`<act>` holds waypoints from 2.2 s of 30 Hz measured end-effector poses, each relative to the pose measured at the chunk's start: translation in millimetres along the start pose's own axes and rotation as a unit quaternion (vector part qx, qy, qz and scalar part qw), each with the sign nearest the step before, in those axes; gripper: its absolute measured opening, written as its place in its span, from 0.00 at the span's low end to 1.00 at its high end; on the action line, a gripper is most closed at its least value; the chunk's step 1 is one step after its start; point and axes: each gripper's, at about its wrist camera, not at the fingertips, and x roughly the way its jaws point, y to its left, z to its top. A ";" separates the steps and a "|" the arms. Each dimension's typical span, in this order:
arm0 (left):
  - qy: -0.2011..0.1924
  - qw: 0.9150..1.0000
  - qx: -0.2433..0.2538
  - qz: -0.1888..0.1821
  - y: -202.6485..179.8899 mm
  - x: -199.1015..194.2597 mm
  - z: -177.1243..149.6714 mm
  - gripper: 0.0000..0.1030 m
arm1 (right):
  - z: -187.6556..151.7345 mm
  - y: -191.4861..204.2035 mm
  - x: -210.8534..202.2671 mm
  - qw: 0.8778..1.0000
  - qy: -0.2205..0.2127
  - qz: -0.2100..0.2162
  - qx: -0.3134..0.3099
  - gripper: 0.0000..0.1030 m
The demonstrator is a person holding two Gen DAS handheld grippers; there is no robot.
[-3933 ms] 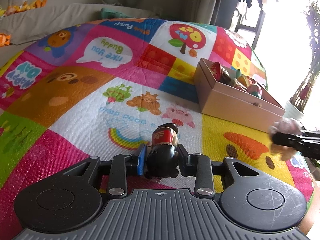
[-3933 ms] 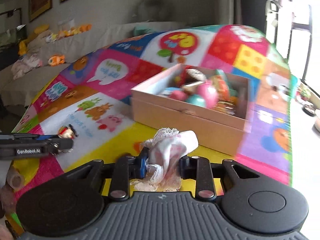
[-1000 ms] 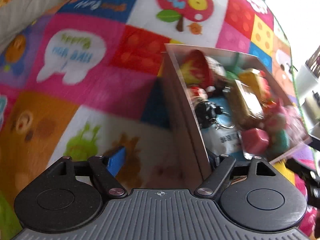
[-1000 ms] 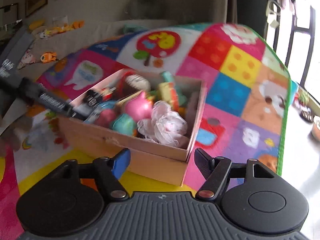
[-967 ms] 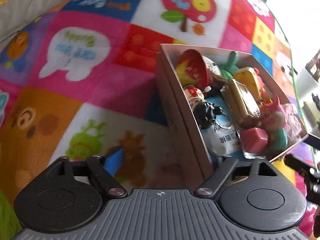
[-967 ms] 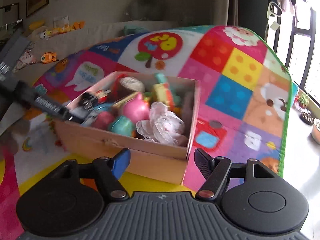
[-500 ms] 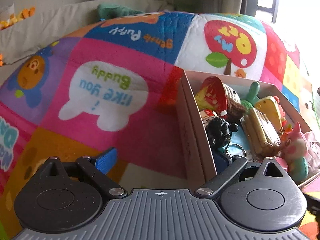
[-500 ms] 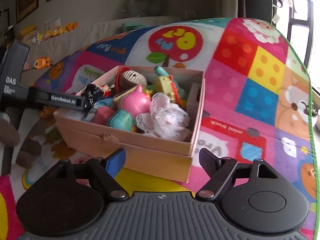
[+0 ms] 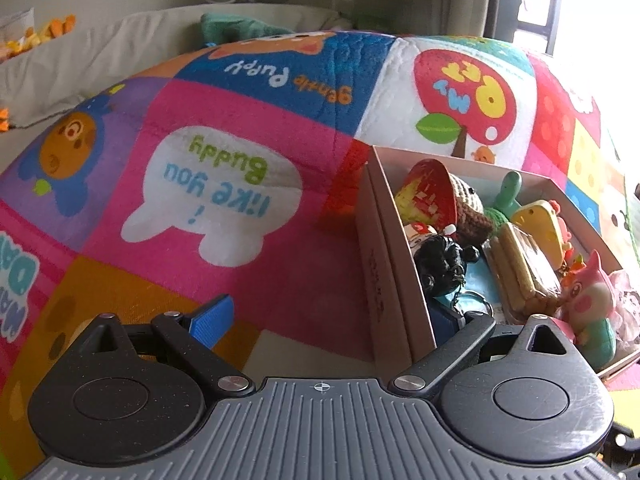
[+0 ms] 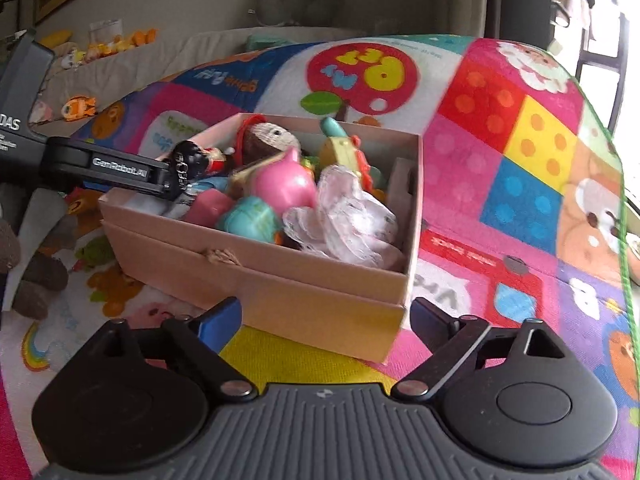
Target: Organize objects
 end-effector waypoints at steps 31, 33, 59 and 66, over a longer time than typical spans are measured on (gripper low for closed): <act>-0.015 0.998 0.027 0.054 -75.0 -97.5 -125.8 0.96 | -50.5 -13.5 -38.2 0.997 0.022 -0.044 0.061 1.00; -0.015 0.998 0.019 0.050 -73.2 -96.6 -125.0 0.96 | -50.6 -13.9 -37.9 0.997 0.022 -0.043 0.062 1.00; -0.014 0.998 0.014 0.062 -74.7 -93.9 -122.0 0.97 | -52.9 -17.0 -39.0 0.996 0.021 -0.049 0.067 1.00; -0.014 0.998 0.014 0.061 -74.7 -94.0 -121.9 0.97 | -53.1 -15.9 -38.6 0.996 0.021 -0.049 0.067 1.00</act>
